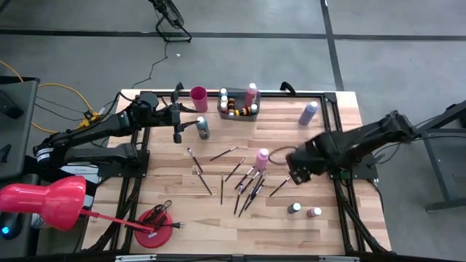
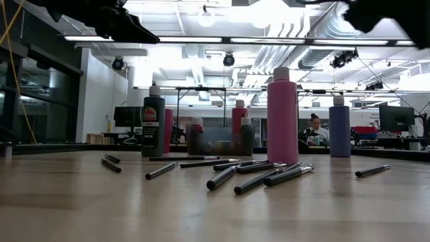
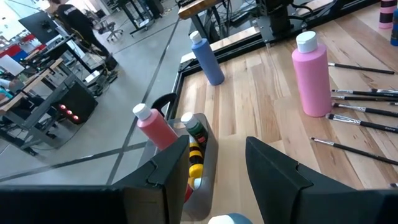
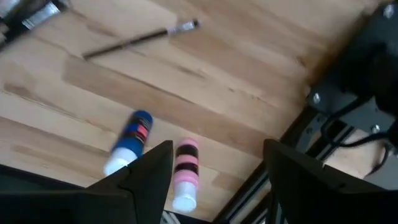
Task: Pick & Place Paint Supplies
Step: Put the small pink paint bottle into the black bin
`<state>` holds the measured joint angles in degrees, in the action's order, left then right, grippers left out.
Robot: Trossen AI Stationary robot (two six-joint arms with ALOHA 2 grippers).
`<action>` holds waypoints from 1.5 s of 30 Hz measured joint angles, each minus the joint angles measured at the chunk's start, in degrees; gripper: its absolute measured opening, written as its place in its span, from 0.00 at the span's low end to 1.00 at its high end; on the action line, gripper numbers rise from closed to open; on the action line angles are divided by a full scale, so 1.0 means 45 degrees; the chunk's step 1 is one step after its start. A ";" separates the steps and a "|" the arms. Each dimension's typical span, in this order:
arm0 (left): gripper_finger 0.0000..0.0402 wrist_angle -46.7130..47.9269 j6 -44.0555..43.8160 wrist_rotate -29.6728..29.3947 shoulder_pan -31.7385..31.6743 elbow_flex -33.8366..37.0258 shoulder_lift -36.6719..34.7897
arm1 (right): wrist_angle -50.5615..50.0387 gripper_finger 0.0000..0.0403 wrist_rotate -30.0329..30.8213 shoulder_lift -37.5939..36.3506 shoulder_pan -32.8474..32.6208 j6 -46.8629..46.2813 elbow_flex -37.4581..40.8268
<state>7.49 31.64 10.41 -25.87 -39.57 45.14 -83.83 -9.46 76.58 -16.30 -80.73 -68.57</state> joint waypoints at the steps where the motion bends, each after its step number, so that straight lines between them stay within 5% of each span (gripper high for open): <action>1: 0.38 -0.0005 -0.0001 0.0000 0.0005 0.0000 -0.0001 | 0.0054 0.60 -0.0012 -0.0005 -0.0415 -0.0401 0.0102; 19: 0.38 0.0000 0.0000 0.0000 0.0001 0.0000 0.0001 | 0.3847 0.60 -0.0275 0.0512 -0.6008 -0.7106 0.2205; 45: 0.38 -0.0005 -0.0001 0.0001 0.0001 0.0000 0.0002 | 0.5768 0.60 0.0965 0.0973 -0.6882 -0.8437 0.2564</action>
<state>7.46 31.64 10.42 -25.86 -39.57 45.15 -57.87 -5.12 80.95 -47.27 -118.69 -57.03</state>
